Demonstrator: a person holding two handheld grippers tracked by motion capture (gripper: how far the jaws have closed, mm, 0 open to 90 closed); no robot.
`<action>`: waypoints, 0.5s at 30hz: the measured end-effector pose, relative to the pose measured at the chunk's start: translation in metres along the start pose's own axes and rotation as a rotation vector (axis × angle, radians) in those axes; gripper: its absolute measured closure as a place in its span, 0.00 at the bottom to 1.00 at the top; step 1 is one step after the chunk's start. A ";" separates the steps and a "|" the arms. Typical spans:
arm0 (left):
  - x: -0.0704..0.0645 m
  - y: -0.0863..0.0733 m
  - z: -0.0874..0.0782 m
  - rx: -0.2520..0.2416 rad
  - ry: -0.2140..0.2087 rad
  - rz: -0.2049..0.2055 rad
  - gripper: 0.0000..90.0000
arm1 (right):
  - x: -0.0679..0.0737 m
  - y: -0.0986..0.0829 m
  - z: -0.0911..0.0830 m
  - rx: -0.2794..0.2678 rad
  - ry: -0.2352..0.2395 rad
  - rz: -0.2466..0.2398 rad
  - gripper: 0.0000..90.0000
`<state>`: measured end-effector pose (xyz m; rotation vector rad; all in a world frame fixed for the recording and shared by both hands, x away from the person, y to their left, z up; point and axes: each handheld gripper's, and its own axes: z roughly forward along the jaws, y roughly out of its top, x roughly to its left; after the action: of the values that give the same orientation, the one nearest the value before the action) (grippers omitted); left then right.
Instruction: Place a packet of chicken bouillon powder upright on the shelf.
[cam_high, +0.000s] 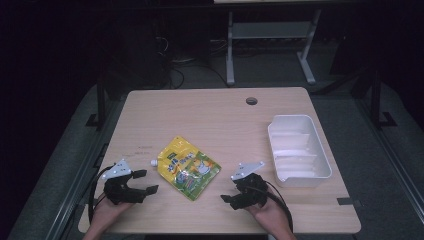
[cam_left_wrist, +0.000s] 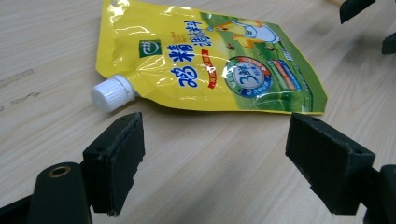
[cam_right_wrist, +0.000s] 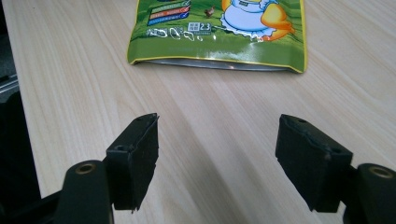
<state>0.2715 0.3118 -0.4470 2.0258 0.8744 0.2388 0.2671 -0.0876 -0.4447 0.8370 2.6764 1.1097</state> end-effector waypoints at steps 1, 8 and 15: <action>0.001 0.000 0.000 0.000 -0.001 -0.003 0.21 | 0.001 0.001 0.001 0.000 0.000 -0.003 0.32; 0.003 0.000 0.000 -0.002 -0.011 -0.021 0.21 | 0.004 0.005 0.008 0.003 -0.002 -0.012 0.36; 0.005 0.000 0.001 0.000 -0.011 -0.036 0.21 | 0.001 0.017 0.013 -0.011 0.024 0.007 0.39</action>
<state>0.2751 0.3147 -0.4484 2.0080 0.9028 0.2070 0.2778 -0.0691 -0.4420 0.8370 2.6857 1.1423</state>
